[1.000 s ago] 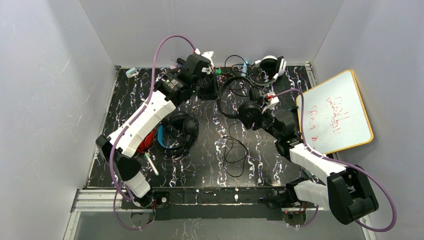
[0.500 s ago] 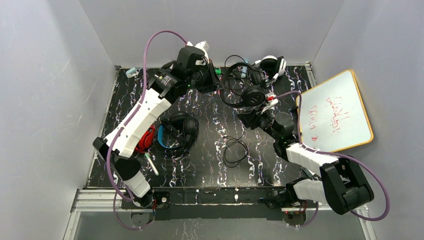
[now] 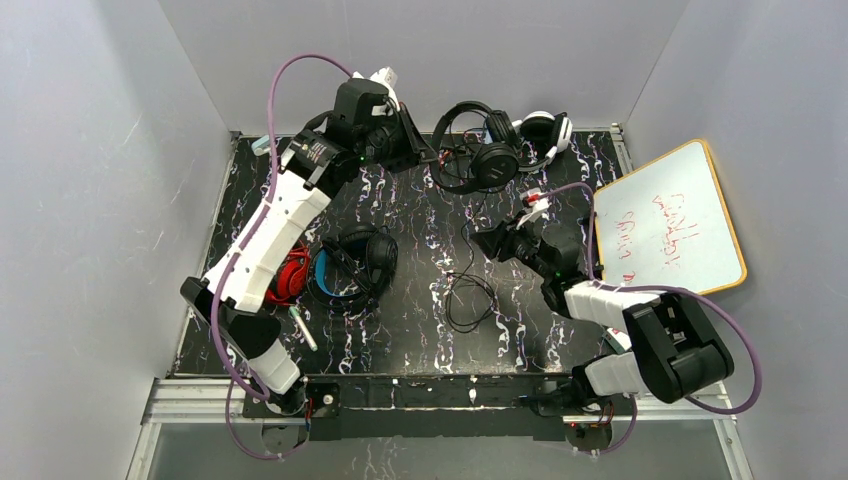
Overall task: Wrap the headphones
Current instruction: Wrap the headphones cable around the headphones.
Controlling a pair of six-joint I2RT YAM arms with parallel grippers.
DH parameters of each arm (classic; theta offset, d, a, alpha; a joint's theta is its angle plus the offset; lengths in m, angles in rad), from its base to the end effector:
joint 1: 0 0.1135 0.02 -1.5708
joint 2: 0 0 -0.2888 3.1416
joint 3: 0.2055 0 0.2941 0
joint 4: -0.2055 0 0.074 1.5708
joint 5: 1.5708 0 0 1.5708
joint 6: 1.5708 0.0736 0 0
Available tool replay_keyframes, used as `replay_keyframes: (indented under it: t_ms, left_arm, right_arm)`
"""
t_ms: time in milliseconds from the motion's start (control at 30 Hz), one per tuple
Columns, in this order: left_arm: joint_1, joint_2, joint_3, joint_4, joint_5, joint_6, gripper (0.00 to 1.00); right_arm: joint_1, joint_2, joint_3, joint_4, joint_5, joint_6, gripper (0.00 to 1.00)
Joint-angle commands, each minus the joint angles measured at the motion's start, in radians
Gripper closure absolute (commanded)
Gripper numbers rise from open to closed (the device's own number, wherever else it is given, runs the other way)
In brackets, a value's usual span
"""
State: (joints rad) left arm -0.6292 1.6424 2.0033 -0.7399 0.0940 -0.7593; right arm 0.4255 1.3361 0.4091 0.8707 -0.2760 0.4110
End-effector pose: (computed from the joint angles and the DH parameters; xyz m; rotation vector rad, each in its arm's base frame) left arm 0.3401 -0.2561 0.5049 -0.0692 2.0855 -0.9803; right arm 0.2816 0.1496 0.1920 -0.2329 1.6801 0.8591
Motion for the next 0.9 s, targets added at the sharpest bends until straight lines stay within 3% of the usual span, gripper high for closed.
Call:
replay_keyframes:
  t_ms: [0,233,500,567,700,867]
  left_arm:
    - [0.013,-0.024,0.048,0.036,0.049,-0.023,1.00]
    - [0.030,-0.020,0.050,0.040,0.065,-0.023,1.00]
    - [0.046,-0.012,0.061,0.041,0.088,-0.024,1.00]
    - [0.049,-0.012,0.059,0.042,0.092,-0.025,1.00]
    - [0.055,-0.009,0.061,0.040,0.096,-0.026,1.00]
    - [0.060,-0.004,0.061,0.044,0.109,-0.033,1.00]
  right_arm:
    - [-0.006,0.047,-0.004,0.100,-0.035,-0.042,0.54]
    - [-0.006,0.150,-0.007,0.212,-0.144,-0.079,0.48]
    - [-0.006,0.262,0.026,0.306,-0.242,-0.076,0.51]
    - [-0.007,0.276,0.033,0.308,-0.238,-0.075,0.58]
    - [-0.007,0.292,0.048,0.304,-0.254,-0.072,0.85]
    - [-0.006,0.321,0.073,0.309,-0.303,-0.051,0.83]
